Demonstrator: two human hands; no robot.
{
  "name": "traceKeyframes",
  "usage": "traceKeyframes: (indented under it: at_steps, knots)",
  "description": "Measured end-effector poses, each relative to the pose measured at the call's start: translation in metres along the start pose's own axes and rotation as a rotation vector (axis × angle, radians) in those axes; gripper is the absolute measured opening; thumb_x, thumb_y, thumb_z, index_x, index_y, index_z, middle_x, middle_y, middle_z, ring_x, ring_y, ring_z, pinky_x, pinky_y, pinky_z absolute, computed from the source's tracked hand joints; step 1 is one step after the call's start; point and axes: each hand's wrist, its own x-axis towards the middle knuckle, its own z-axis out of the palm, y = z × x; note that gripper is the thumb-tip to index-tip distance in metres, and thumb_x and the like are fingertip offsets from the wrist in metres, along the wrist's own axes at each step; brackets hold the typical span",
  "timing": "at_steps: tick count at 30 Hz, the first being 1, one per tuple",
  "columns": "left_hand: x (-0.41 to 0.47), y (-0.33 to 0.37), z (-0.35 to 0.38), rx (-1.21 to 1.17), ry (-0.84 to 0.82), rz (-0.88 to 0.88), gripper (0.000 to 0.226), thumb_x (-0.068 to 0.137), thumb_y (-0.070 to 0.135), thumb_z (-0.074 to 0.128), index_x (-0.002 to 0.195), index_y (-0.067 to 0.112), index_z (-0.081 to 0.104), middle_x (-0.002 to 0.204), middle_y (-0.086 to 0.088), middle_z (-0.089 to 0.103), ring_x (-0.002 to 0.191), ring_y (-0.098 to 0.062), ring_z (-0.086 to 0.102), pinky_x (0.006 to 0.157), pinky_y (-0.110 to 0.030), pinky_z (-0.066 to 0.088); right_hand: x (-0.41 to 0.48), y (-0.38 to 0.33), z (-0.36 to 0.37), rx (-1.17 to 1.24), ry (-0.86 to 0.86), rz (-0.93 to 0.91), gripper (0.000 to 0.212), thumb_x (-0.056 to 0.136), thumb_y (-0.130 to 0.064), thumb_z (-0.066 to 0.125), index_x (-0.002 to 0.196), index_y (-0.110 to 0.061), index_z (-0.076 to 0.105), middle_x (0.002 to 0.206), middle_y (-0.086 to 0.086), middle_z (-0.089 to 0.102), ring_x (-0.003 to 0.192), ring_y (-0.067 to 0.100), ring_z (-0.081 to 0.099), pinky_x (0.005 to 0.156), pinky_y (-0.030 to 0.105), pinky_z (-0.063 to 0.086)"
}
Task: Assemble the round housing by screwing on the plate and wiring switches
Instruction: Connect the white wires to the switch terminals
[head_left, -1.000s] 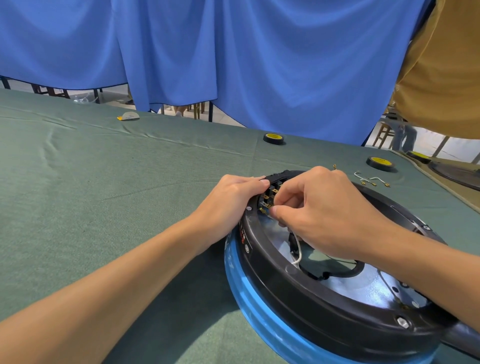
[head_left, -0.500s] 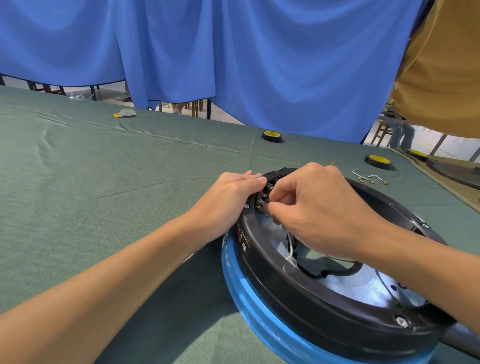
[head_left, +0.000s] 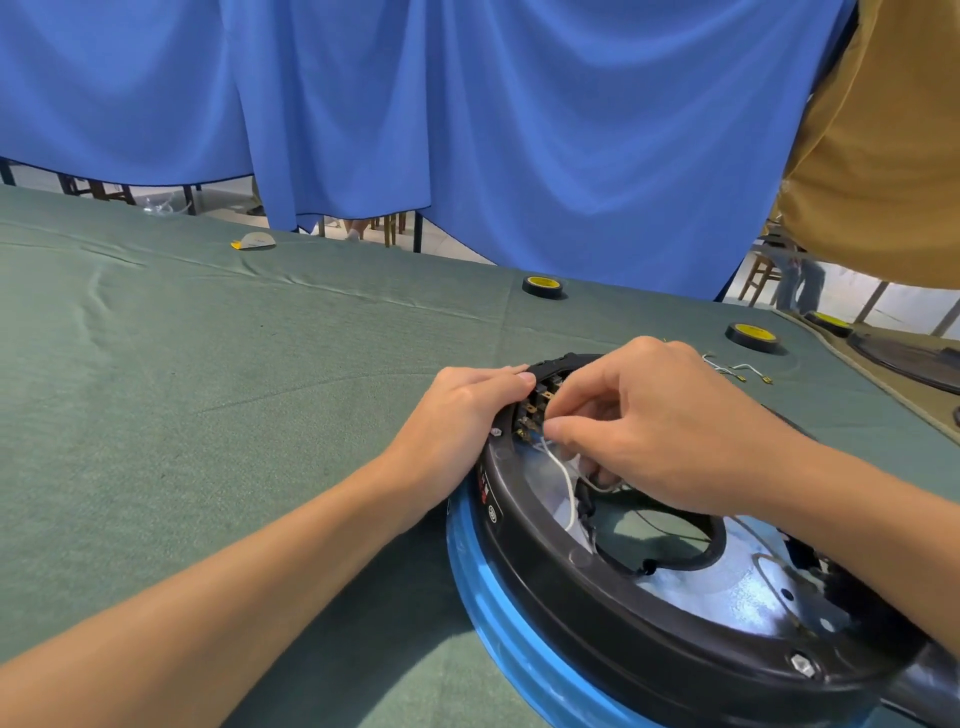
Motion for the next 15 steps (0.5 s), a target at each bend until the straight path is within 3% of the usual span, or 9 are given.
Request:
traceKeyframes:
  at_steps: [2, 4, 8, 11, 15]
  knots:
    - [0.001, -0.001, 0.001, 0.014, 0.038, 0.022, 0.038, 0.081, 0.028, 0.065, 0.110, 0.006, 0.075, 0.108, -0.004, 0.074, 0.105, -0.016, 0.067, 0.108, -0.041, 0.044, -0.002, 0.008, -0.007, -0.029, 0.027, -0.029, 0.015, 0.083, -0.014, 0.066, 0.076, -0.024, 0.075, 0.059, -0.010, 0.068, 0.059, 0.005, 0.061, 0.059, 0.014, 0.046]
    - [0.002, -0.001, 0.001, 0.027, 0.062, 0.045, 0.049, 0.073, 0.032, 0.063, 0.118, 0.014, 0.073, 0.114, -0.004, 0.074, 0.111, -0.016, 0.067, 0.109, -0.039, 0.044, -0.003, 0.014, -0.009, -0.041, 0.049, -0.050, 0.017, 0.082, -0.011, 0.068, 0.080, -0.026, 0.074, 0.062, -0.009, 0.068, 0.062, 0.004, 0.060, 0.058, 0.010, 0.042]
    - [0.002, -0.002, 0.000, -0.032, -0.028, 0.092, 0.026, 0.080, 0.024, 0.059, 0.092, 0.029, 0.082, 0.098, -0.006, 0.078, 0.096, -0.018, 0.072, 0.098, -0.036, 0.051, -0.002, 0.013, -0.005, -0.142, 0.066, -0.131, 0.011, 0.084, -0.015, 0.070, 0.092, -0.022, 0.075, 0.073, -0.007, 0.069, 0.067, 0.010, 0.059, 0.068, 0.024, 0.047]
    - [0.002, -0.004, -0.001, -0.006, -0.030, 0.118, 0.031, 0.091, 0.014, 0.058, 0.087, 0.034, 0.082, 0.095, -0.004, 0.078, 0.092, -0.015, 0.073, 0.092, -0.031, 0.053, 0.003, 0.010, -0.005, -0.285, 0.036, -0.191, 0.017, 0.087, -0.011, 0.063, 0.095, -0.019, 0.076, 0.088, -0.001, 0.072, 0.081, 0.020, 0.062, 0.076, 0.033, 0.047]
    - [0.004, -0.004, -0.001, -0.003, -0.001, 0.096, 0.038, 0.095, 0.006, 0.055, 0.086, 0.030, 0.082, 0.093, -0.005, 0.078, 0.090, -0.015, 0.073, 0.090, -0.031, 0.055, 0.004, 0.012, -0.001, -0.410, 0.030, -0.224, 0.020, 0.089, -0.011, 0.056, 0.096, -0.021, 0.072, 0.091, -0.002, 0.069, 0.085, 0.021, 0.059, 0.078, 0.035, 0.047]
